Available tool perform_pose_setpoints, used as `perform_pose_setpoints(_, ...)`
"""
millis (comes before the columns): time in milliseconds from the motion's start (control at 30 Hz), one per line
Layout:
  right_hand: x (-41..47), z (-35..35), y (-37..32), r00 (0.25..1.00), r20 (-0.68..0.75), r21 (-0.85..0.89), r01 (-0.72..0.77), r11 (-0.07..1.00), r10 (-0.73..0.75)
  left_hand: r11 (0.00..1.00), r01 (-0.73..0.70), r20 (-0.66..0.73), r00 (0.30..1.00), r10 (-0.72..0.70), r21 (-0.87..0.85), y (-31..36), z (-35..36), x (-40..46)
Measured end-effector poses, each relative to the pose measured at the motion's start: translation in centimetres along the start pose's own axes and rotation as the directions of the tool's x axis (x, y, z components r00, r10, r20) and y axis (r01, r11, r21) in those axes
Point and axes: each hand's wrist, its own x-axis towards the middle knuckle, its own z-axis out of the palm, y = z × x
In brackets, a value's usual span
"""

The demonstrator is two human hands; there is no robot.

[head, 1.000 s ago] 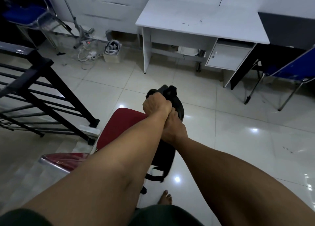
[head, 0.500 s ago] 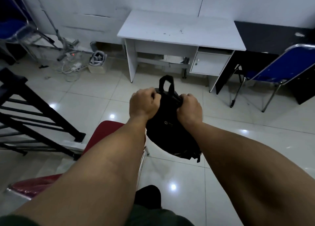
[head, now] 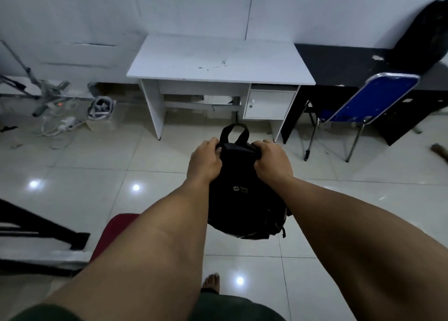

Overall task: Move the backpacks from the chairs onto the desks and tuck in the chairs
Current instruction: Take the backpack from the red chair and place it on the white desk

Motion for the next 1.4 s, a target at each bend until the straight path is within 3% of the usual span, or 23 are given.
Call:
perform_pose_setpoints(333, 8.3, -2.9, 5.9, 0.994, -0.093, -0.006, -0.053, 0.999, 0.052, 0.988, -0.143, -0.099, 0.984, 0.148, 0.063, 7.3, 2.3, 9.6)
perform_pose_setpoints(533, 15.4, -5.2, 11.1, 0.998, -0.051, -0.005, -0.029, 1.0, 0.028, 0.99, -0.115, -0.196, 0.972, 0.13, 0.087, 12.1, 5.6, 14.9)
perform_pose_setpoints(900, 27.4, -9.6, 22.3, 0.994, 0.047, -0.045, 0.099, 0.994, -0.097, 0.987, -0.032, -0.227, 0.971, 0.068, 0.159, 20.6, 13.1, 25.8)
perform_pose_setpoints(1200, 35.2, -12.8, 27.3, 0.993, 0.001, -0.1, 0.117, 0.988, -0.117, 0.985, -0.024, -0.243, 0.968, 0.066, 0.172, 26.0, 16.2, 33.8)
perform_pose_setpoints(1400, 41.3, -14.3, 28.3, 0.986, -0.133, -0.105, 0.087, 0.991, -0.101, 0.98, -0.06, -0.327, 0.938, 0.12, 0.188, 28.5, 16.7, 40.7)
